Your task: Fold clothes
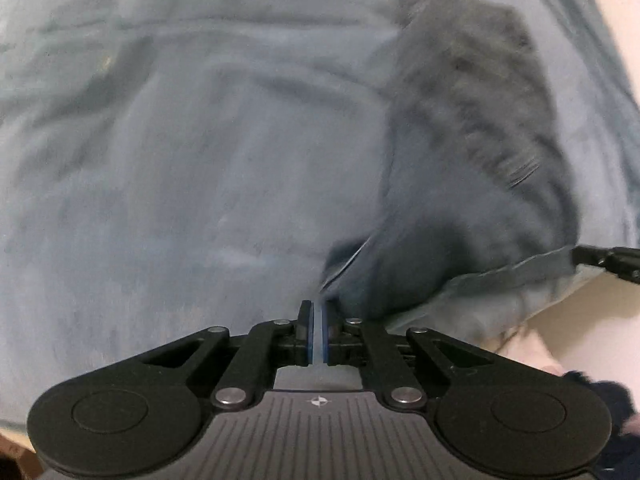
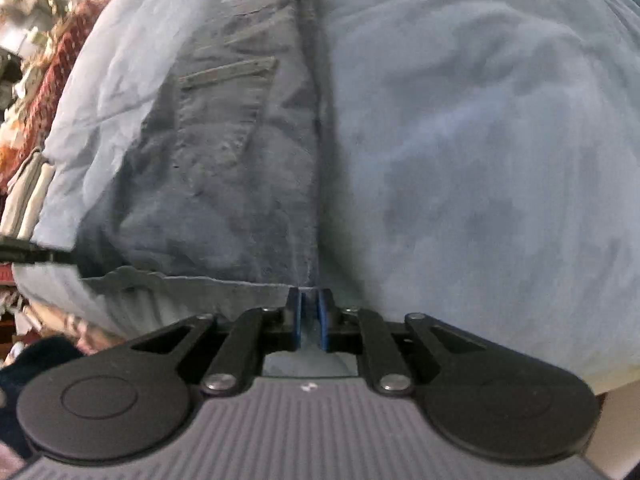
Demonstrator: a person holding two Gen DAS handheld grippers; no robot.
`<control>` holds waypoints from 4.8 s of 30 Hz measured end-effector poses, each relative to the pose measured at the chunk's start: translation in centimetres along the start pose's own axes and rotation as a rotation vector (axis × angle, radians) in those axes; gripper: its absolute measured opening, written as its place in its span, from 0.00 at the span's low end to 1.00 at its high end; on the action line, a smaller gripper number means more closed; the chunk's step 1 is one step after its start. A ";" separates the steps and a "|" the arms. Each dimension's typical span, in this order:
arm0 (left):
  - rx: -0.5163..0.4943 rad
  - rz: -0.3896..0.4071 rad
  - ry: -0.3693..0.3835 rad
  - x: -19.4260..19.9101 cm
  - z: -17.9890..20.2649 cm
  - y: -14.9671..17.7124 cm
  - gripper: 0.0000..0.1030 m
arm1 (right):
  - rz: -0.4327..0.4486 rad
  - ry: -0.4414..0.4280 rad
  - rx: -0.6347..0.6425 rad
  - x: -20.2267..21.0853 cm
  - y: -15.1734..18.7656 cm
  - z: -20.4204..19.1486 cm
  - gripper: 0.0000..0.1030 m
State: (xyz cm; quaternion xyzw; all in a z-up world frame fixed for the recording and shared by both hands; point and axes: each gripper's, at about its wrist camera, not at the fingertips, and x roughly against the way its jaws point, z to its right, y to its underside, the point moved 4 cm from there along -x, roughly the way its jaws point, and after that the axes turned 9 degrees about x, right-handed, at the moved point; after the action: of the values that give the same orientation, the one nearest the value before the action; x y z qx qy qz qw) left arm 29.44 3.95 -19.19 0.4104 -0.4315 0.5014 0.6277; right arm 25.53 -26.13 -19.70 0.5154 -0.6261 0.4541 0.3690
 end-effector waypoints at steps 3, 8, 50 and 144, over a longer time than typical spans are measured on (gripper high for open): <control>0.035 0.005 0.043 0.2 -0.2 0.1 0.06 | 0.035 -0.060 -0.075 -0.7 1.2 0.9 0.38; -0.010 0.016 0.027 -0.3 0.8 -0.7 0.06 | 0.077 -0.074 -0.085 -2.4 1.9 1.3 0.48; -0.614 0.981 -0.447 -4.9 1.6 11.2 0.32 | 0.735 0.289 0.470 -0.7 12.7 0.0 0.32; -0.143 0.568 0.312 -3.0 -0.5 11.3 0.04 | 0.631 0.062 0.180 -1.5 11.0 1.4 0.11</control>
State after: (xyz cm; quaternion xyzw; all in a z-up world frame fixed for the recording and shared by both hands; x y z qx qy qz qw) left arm 17.97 5.43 -21.24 0.1470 -0.4616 0.6817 0.5483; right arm 15.07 -26.34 -23.57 0.3125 -0.7006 0.6152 0.1820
